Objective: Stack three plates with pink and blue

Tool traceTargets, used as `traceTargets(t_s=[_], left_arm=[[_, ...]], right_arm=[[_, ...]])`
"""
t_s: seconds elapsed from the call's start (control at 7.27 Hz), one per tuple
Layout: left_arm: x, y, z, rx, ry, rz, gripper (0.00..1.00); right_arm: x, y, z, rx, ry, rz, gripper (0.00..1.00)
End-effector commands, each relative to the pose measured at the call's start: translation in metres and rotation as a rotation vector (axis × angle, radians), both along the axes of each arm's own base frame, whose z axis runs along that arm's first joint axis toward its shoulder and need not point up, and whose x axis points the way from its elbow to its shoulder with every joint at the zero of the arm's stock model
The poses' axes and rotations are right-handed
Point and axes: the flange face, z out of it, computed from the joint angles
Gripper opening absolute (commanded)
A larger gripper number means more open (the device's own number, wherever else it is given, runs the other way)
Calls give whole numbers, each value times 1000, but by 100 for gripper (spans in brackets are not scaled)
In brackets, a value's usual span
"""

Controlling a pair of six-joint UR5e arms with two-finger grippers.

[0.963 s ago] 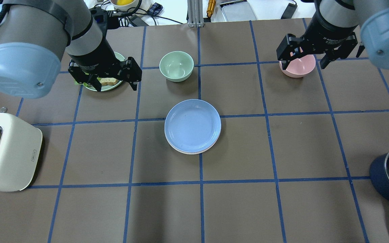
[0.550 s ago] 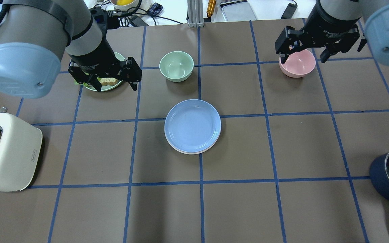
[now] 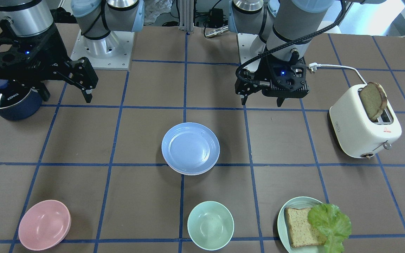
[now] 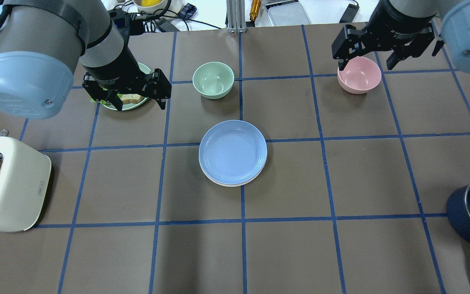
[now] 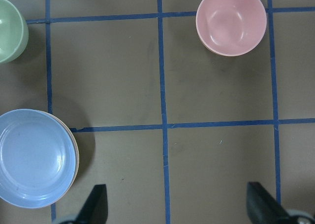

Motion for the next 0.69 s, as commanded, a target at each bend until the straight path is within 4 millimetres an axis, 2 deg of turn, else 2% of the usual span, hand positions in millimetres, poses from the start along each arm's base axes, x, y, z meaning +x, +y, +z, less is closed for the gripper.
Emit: traceTargets(t_s=[0.0, 0.55], left_arm=[[0, 0, 0, 0, 0, 0, 100], [0, 0, 0, 0, 0, 0, 100]], right_arm=[[0, -2, -2, 3, -3, 0, 100], [-1, -2, -4, 6, 13, 3, 100]])
